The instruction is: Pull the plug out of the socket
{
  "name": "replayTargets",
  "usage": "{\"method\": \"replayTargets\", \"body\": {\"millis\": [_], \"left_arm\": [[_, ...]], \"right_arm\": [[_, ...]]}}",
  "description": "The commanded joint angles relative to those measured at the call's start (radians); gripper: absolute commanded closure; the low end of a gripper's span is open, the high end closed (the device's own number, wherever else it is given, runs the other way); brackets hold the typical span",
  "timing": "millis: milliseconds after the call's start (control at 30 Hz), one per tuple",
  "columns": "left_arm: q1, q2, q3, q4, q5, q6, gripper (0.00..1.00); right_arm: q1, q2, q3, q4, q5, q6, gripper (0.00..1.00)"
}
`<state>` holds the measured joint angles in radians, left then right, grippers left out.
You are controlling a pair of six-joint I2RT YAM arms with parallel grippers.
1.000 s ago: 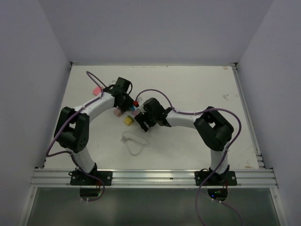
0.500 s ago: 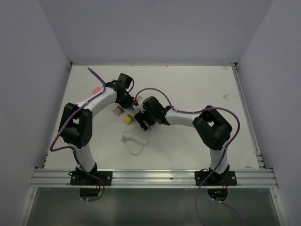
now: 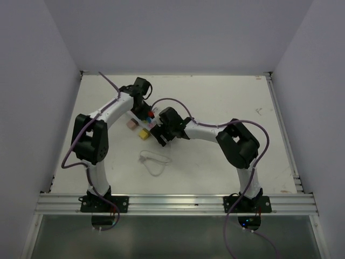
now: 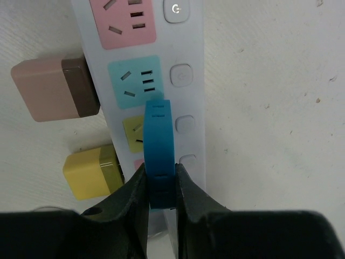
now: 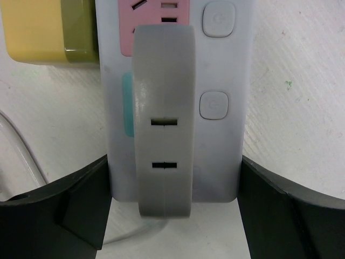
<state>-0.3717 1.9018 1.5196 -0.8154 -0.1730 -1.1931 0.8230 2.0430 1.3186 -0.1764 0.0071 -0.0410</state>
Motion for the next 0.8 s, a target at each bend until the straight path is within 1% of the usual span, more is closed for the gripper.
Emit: {"method": "replayTargets", "body": {"millis": [0, 400, 567, 767], "left_arm": [[0.016, -0.02, 0.099, 0.036, 0.017, -0.011, 1.0], [0.086, -0.001, 0.168, 0.013, 0.026, 0.029, 1.0], [0.086, 0.011, 0.221, 0.002, -0.023, 0.076, 1.0], [0.073, 0.02, 0.232, 0.004, -0.088, 0.122, 1.0]], "right_arm": [[0.022, 0.163, -0.068, -0.261, 0.013, -0.066, 1.0], [0.041, 0.233, -0.005, -0.336, 0.013, -0.068, 1.0], [0.044, 0.25, 0.011, -0.353, 0.011, -0.069, 1.0], [0.051, 0.267, 0.025, -0.37, 0.011, -0.073, 1.0]]}}
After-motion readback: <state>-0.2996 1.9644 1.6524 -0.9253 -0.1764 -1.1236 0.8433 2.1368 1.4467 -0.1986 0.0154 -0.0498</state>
